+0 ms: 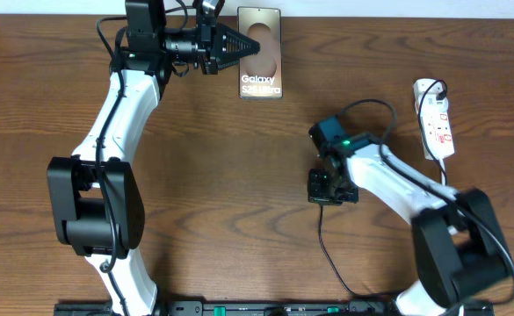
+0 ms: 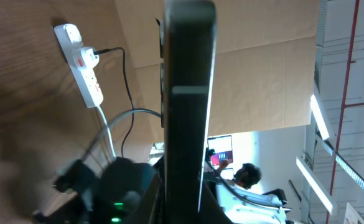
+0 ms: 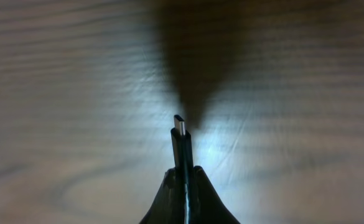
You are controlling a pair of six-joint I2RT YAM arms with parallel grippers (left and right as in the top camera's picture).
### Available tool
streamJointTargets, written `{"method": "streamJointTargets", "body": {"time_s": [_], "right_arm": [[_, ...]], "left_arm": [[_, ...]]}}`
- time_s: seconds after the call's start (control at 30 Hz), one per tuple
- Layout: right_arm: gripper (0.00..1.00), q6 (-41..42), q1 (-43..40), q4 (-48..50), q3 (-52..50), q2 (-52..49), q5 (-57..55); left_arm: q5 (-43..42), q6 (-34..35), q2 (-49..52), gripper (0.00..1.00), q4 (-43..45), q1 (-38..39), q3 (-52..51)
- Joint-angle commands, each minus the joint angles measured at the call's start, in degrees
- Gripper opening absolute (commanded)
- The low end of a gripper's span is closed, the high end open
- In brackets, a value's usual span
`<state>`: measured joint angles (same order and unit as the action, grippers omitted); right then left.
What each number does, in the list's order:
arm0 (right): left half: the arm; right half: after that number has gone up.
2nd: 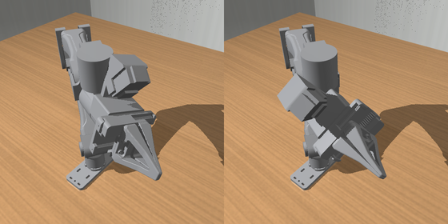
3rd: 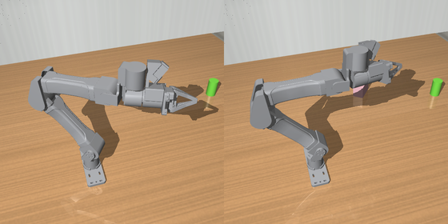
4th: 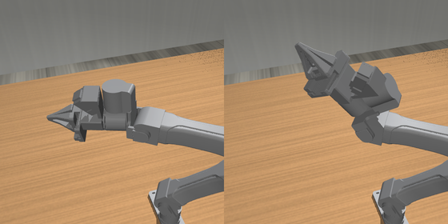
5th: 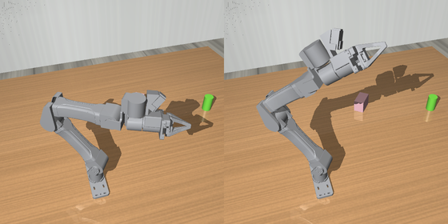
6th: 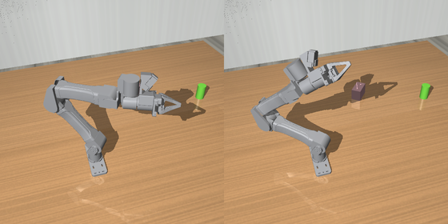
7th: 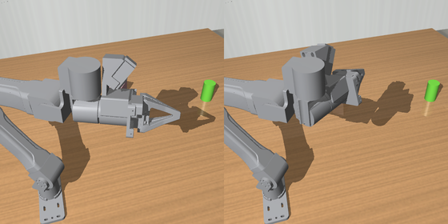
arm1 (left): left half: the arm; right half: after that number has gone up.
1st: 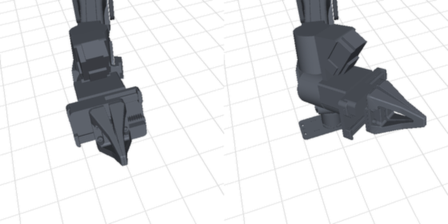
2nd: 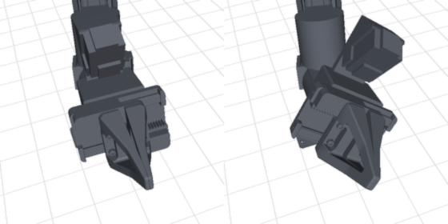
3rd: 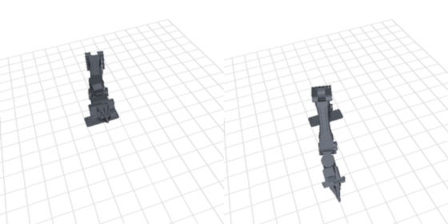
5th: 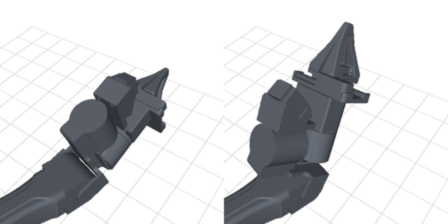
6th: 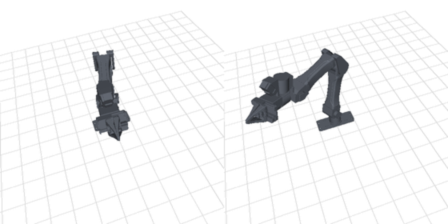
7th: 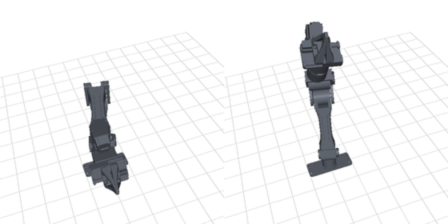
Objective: Plug charger to phone and switch on socket
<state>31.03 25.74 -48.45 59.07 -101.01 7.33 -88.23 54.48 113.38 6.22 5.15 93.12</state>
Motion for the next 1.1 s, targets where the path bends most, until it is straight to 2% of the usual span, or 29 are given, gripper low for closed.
{"method": "streamJointTargets", "body": {"time_s": [0.0,0.1,0.23,0.4,0.73,0.8,0.87,0.9,1.07], "right_arm": [[0.01,0.22,0.28,1.9,0.04,-4.28,-2.25],[0.02,0.07,0.26,2.6,0.07,-5.07,-2.29],[0.13,-1.11,0.07,2.78,0.13,-4.94,-2.25],[0.16,-1.11,-1.11,1.55,0.96,-4.33,-0.74],[0.22,-4.07,-1.51,-10.6,8.85,-2.86,-0.98],[0.3,-4.09,-0.59,-11.93,9.81,-2.82,-0.96],[0.42,-3.85,0.33,-12.87,10.21,-2.82,-0.76],[0.43,-3.39,0.85,-13.27,10.21,-2.82,-0.68],[0.33,1.42,2.89,-13.73,10.19,-2.82,-1.53]], "left_arm": [[-1.81,0.55,-0.35,0.07,0.33,0.07,0.48],[-1.81,0.55,-0.35,0.07,0.33,0.07,0.48],[-1.81,0.52,-0.35,0.07,0.33,0.07,0.48],[-1.81,0.52,-0.35,0.08,0.33,0.07,0.48],[-1.81,0.5,-0.35,0.07,0.33,0.07,0.48],[-1.81,0.52,-0.35,0.07,0.33,0.07,0.48],[-1.81,0.5,-0.35,0.07,0.33,0.07,0.48],[-1.84,0.5,-0.35,0.07,0.33,0.07,0.48],[-1.81,0.5,-0.35,0.07,0.33,0.07,0.48]]}}
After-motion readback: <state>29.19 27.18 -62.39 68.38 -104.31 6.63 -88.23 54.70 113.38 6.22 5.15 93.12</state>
